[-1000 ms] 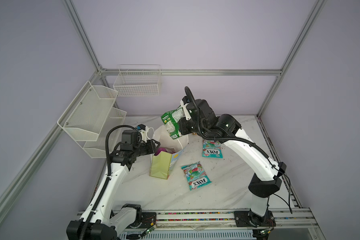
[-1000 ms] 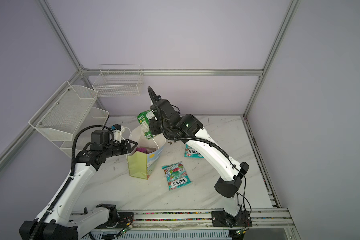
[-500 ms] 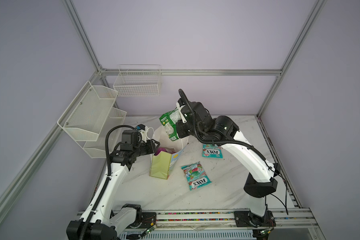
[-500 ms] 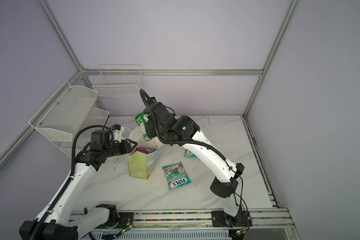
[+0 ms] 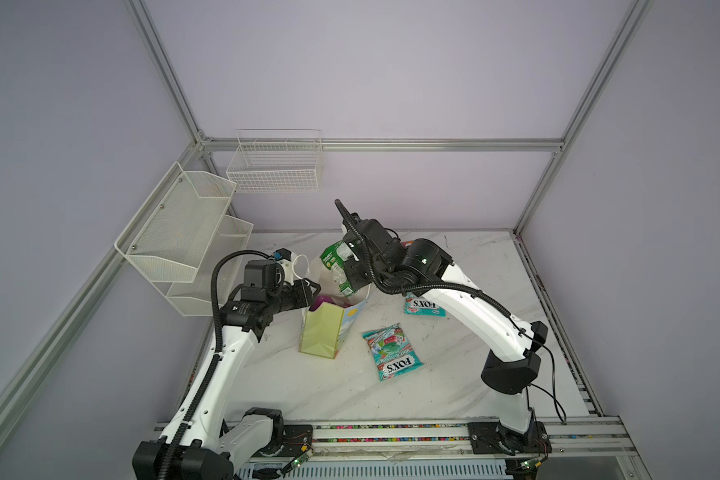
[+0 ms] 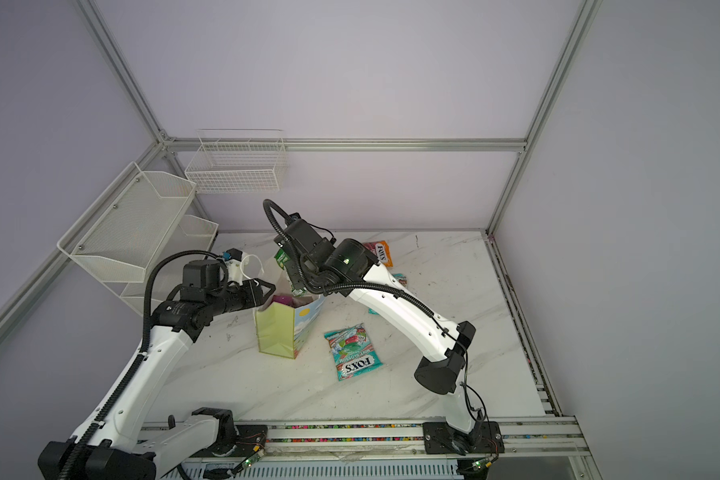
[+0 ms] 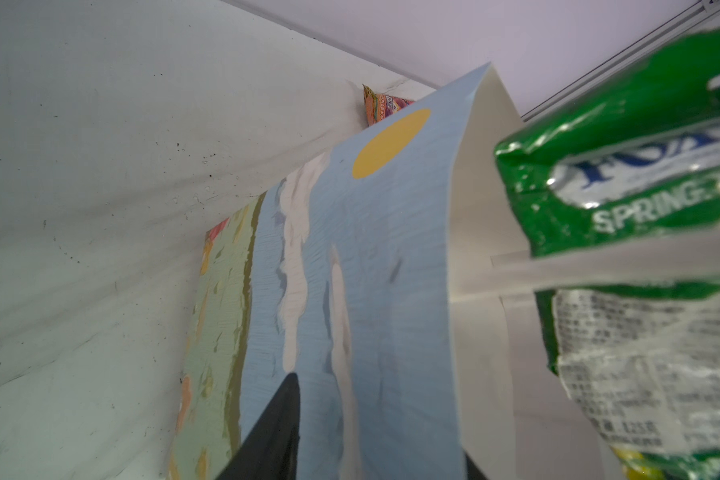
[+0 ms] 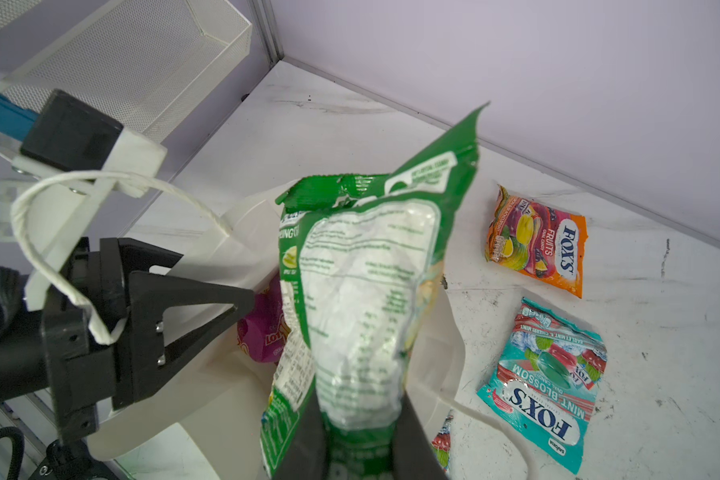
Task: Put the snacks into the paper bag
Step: 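Lift the green pack with the right gripper over the bag opening, then lower the green pack into the bag and open the right gripper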
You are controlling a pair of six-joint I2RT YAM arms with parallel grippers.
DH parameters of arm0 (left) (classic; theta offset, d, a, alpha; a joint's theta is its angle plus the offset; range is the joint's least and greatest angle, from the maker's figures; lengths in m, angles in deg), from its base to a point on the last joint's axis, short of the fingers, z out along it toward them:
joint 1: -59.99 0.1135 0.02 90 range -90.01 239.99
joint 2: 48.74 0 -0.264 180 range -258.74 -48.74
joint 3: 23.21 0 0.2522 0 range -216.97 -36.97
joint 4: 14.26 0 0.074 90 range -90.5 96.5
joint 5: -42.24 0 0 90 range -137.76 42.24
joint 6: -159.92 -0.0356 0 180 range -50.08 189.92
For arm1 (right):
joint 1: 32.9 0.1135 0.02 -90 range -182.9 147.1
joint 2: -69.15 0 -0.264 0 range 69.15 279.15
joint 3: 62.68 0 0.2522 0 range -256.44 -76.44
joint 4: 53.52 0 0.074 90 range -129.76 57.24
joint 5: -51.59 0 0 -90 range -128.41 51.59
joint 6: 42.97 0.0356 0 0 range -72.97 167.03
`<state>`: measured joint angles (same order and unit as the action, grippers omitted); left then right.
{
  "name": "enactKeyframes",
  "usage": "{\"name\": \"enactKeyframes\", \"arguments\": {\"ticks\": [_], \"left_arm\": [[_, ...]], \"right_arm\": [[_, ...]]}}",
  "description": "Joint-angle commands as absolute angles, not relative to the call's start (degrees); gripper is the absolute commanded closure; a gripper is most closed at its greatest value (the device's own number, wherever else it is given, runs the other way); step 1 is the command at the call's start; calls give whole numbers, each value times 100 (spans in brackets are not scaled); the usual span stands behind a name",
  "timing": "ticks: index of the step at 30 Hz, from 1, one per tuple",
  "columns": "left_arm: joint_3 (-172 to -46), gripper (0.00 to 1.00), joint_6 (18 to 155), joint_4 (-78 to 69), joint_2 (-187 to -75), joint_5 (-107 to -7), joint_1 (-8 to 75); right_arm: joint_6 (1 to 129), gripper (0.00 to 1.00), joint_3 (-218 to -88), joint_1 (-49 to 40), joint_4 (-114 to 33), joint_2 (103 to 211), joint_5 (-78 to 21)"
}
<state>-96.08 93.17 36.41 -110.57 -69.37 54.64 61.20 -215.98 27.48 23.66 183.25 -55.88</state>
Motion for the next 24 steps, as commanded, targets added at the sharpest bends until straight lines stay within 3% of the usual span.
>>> {"name": "enactKeyframes", "arguments": {"ticks": [1, 11, 20, 24], "left_arm": [[-9691, 60, 9287, 3482, -11034, -6905, 5425], [-9700, 59, 9302, 3466, -11040, -6907, 5427], [-9687, 59, 9287, 3468, -11000, -6890, 5427], [-9700, 59, 9295, 3466, -11018, -6898, 5427]], "right_arm": [[5973, 98, -21602, 2834, 2500, 18391, -5793], [5907, 91, -21460, 2907, 2497, 18437, -5845], [5924, 59, -21553, 2918, 2497, 18462, -5887], [5951, 52, -21550, 2949, 2471, 18404, -5959]]}}
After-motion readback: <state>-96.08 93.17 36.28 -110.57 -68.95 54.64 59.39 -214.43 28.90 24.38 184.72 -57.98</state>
